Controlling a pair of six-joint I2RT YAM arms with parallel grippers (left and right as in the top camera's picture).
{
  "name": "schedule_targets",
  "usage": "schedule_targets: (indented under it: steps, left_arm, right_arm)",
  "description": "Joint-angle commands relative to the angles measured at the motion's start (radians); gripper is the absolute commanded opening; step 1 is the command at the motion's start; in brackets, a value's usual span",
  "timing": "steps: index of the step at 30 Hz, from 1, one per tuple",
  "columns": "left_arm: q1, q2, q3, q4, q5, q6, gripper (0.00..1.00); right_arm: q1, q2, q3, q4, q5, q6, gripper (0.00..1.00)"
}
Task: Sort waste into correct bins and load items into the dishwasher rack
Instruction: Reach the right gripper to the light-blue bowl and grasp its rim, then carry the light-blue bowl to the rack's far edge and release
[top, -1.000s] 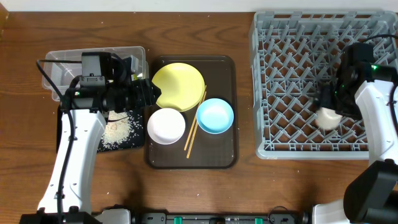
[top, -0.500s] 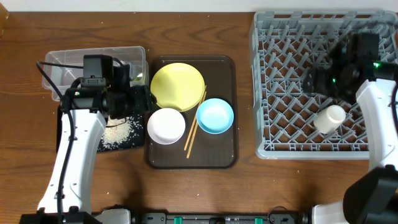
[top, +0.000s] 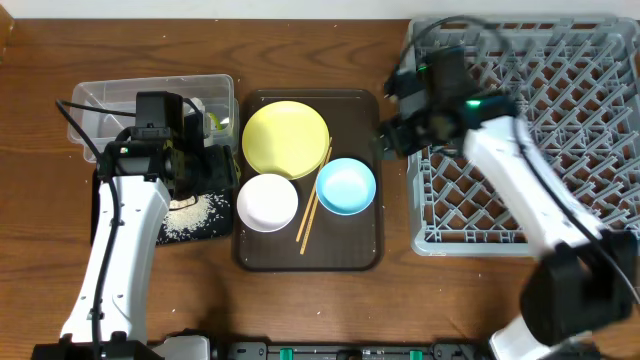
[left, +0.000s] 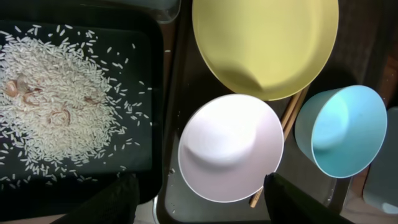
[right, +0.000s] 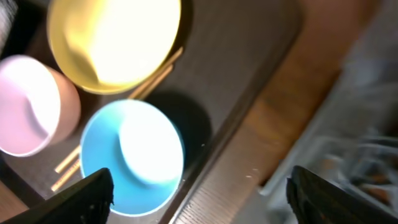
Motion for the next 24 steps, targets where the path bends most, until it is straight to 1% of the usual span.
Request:
schedule_targets:
  steps: [1,3,5,7,8,10,11,12,14,16,17,24]
  left_arm:
    - [0.004,-0.006,0.005,-0.004,-0.014,0.009,0.67]
    - [0.004,-0.006,0.005,-0.004,-0.014,0.01,0.68]
    - [0.004,-0.006,0.005,-0.003,-0.014,0.01,0.67]
    - [0.004,-0.006,0.005,-0.003,-0.014,0.009,0.68]
    - [0.004,-0.006,0.005,-0.003,-0.014,0.009,0.68]
    - [0.004,-0.006,0.005,-0.003,-0.014,0.009,0.67]
    - [0.004,-0.006,0.005,-0.003,-0.015,0.01,0.68]
    - [0.004,-0.006,0.005,-0.003,-0.014,0.009,0.68]
    - [0.004,-0.006,0.005,-0.003,-0.014,0.009,0.68]
    - [0.004,-0.006,0.005,-0.003,-0.014,0.009,0.68]
    - [0.004,-0.006,0.005,-0.003,-0.014,0.009,0.68]
    - [0.004,-0.006,0.005,-0.003,-0.014,0.009,0.68]
  right_arm:
    - [0.056,0.098,0.01,-0.002,0.027,-0.02,0.82]
    - [0.073,0.148,0.01,0.0,0.027,-0.002,0.82]
    - [0.09,0.195,0.01,0.0,0.027,0.005,0.78]
    - [0.106,0.233,0.01,0.0,0.027,0.006,0.7]
    - [0.113,0.25,0.01,0.002,0.027,0.006,0.64]
    - [0.118,0.272,0.01,0.006,0.028,0.009,0.45]
    - [0.118,0.275,0.01,0.008,0.028,0.01,0.39]
    - [0.117,0.276,0.01,0.011,0.032,0.016,0.28]
    - [0.112,0.266,0.013,0.018,0.061,0.04,0.18]
    - [0.108,0.248,0.021,0.022,0.105,0.06,0.04]
    - [0.106,0.236,0.027,0.024,0.138,0.068,0.01]
    - [0.074,0.103,0.105,0.053,0.377,0.068,0.01]
